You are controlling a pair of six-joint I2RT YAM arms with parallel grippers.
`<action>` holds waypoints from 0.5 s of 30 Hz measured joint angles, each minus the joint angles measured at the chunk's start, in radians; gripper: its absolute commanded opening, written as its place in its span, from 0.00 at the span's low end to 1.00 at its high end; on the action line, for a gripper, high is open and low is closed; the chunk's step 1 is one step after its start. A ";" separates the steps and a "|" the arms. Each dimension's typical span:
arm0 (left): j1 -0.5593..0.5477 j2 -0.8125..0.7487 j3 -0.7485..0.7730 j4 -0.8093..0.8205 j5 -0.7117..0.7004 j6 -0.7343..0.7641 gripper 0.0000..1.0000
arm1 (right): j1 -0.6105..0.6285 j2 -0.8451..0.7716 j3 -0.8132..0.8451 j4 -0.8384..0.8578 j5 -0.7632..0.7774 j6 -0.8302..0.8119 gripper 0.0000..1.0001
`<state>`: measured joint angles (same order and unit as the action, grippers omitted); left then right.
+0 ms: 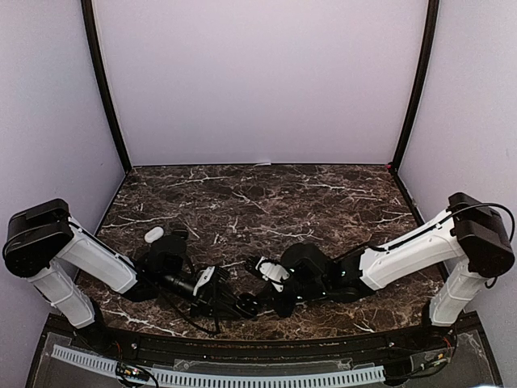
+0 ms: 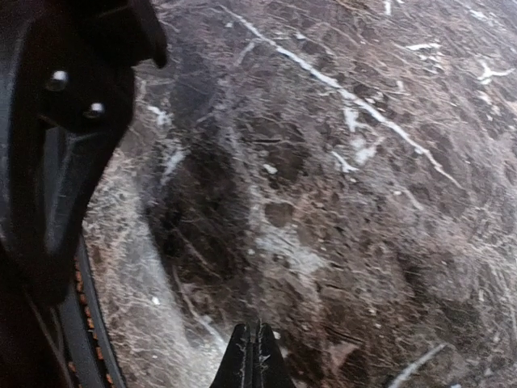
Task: Insert the wireless bluetooth earbuds into the charging case
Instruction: Close the charging case with the earbuds.
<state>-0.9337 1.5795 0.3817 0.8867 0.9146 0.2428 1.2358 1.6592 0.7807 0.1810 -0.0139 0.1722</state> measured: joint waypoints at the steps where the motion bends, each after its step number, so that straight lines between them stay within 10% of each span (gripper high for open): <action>1: 0.000 0.000 0.000 0.002 -0.002 0.000 0.06 | 0.000 0.007 0.000 0.013 -0.028 0.006 0.00; 15: 0.000 0.001 0.008 -0.008 -0.029 0.000 0.05 | 0.000 -0.326 -0.220 0.348 -0.215 0.013 0.00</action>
<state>-0.9337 1.5803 0.3901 0.8791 0.8856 0.2428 1.2358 1.3334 0.5606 0.5289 -0.2287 0.1852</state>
